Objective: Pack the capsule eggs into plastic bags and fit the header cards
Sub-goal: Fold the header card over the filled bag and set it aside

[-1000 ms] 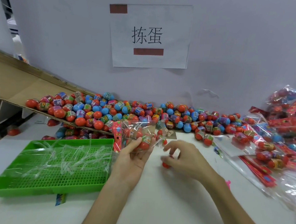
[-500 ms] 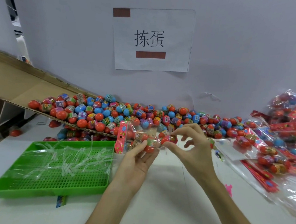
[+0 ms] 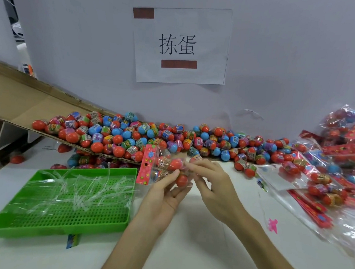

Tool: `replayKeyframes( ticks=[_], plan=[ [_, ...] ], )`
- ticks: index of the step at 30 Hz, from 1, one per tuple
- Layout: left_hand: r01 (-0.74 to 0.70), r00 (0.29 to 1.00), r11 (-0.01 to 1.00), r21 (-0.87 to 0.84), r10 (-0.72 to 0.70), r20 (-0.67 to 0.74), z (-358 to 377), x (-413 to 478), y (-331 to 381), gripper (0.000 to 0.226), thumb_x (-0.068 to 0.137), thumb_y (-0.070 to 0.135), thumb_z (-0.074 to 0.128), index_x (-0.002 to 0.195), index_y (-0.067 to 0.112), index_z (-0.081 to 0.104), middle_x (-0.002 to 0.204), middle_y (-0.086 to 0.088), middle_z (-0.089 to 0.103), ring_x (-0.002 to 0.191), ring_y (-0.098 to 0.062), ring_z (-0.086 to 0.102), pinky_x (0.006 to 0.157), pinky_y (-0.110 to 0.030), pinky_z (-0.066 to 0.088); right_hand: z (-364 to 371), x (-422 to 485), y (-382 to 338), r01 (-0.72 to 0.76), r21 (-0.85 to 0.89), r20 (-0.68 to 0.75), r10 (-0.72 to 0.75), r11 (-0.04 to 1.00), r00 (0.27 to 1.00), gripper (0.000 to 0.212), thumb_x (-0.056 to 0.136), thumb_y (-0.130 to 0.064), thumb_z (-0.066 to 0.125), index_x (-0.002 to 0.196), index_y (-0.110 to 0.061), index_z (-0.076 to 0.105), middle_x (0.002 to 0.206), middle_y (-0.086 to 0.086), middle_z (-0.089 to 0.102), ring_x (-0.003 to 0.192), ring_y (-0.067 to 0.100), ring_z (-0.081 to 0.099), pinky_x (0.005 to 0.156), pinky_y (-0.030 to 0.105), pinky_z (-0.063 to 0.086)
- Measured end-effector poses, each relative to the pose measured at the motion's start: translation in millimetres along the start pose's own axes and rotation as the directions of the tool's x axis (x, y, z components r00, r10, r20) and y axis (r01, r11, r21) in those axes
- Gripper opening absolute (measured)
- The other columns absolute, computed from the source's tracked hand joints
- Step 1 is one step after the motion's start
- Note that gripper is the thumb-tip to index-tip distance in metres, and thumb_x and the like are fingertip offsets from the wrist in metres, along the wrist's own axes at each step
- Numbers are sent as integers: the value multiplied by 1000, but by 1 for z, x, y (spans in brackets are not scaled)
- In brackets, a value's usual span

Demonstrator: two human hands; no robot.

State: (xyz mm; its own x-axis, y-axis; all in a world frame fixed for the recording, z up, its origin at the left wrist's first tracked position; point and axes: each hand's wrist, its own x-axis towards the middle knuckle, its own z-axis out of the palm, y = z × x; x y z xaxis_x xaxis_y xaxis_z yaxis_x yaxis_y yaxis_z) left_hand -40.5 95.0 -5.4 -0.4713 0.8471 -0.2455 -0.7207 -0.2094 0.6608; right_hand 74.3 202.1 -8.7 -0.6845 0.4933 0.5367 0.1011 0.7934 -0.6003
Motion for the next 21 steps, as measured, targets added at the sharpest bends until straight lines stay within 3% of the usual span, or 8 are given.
replayKeyframes(
  ticks=[5, 7, 8, 11, 14, 17, 19, 21],
  plan=[
    [-2, 999, 998, -66, 0, -34, -3, 2, 1, 19, 79, 12, 71, 89, 2, 83, 111, -21, 76, 97, -28, 78, 83, -35, 64, -3, 1, -9, 51, 73, -180, -37, 996, 983, 25, 94, -5, 63, 110, -19, 76, 107, -10, 64, 101, 10, 61, 82, 16, 48],
    [-5, 999, 991, -135, -2, -54, -4, 3, 2, 30, 77, 10, 73, 104, -2, 78, 116, -23, 74, 106, -31, 75, 86, -40, 64, -4, 2, -14, 18, 131, -300, 22, 991, 954, 14, 89, -24, 68, 102, -26, 68, 100, -12, 59, 90, 12, 60, 71, 16, 47],
    [-6, 998, 988, -155, -3, -59, -5, 4, 2, 34, 77, 10, 73, 109, -3, 75, 116, -23, 74, 110, -32, 74, 87, -41, 64, -5, 3, -16, -37, 191, -323, 99, 981, 941, 22, 84, -37, 72, 103, -32, 61, 99, -15, 57, 87, 12, 60, 68, 17, 48],
    [-10, 999, 985, -171, 1, -53, -5, 4, 2, 15, 76, 14, 75, 89, 6, 78, 99, -14, 78, 104, -27, 75, 86, -39, 58, -4, 4, -22, -313, 384, -175, 401, 869, 899, 60, 64, -64, 79, 108, -43, 45, 104, -16, 56, 86, 7, 63, 69, 19, 53],
    [-11, 1000, 987, -162, 7, -27, -4, 4, 3, 8, 75, 19, 75, 73, 13, 81, 90, -7, 79, 93, -20, 76, 86, -35, 53, 2, 5, -23, -509, 490, 77, 546, 708, 834, 78, 49, -70, 82, 108, -31, 49, 108, -5, 62, 84, 14, 69, 69, 26, 58],
    [-18, 1000, 987, -158, 18, 0, -7, 6, 1, 10, 75, 20, 77, 76, 11, 80, 93, -9, 77, 91, -23, 75, 97, -38, 52, 13, 1, -25, -521, 524, 201, 497, 673, 844, 61, 55, -59, 85, 93, -17, 62, 87, -3, 72, 73, 11, 68, 65, 24, 57],
    [-9, 1000, 988, -152, 13, 25, -7, 7, -1, 19, 78, 20, 75, 89, 5, 77, 106, -15, 73, 111, -32, 68, 112, -44, 46, 21, -3, -29, -447, 566, 168, 435, 692, 885, 38, 63, -52, 85, 77, -21, 68, 79, -2, 72, 71, 8, 66, 64, 18, 52],
    [-10, 999, 994, -112, 16, 47, -6, 6, -4, 27, 79, 22, 75, 99, 3, 73, 110, -18, 72, 120, -35, 63, 113, -45, 44, 28, -7, -31, -400, 590, 104, 426, 701, 899, 24, 73, -43, 84, 74, -24, 69, 78, 0, 72, 73, 9, 66, 68, 21, 53]
  ],
)
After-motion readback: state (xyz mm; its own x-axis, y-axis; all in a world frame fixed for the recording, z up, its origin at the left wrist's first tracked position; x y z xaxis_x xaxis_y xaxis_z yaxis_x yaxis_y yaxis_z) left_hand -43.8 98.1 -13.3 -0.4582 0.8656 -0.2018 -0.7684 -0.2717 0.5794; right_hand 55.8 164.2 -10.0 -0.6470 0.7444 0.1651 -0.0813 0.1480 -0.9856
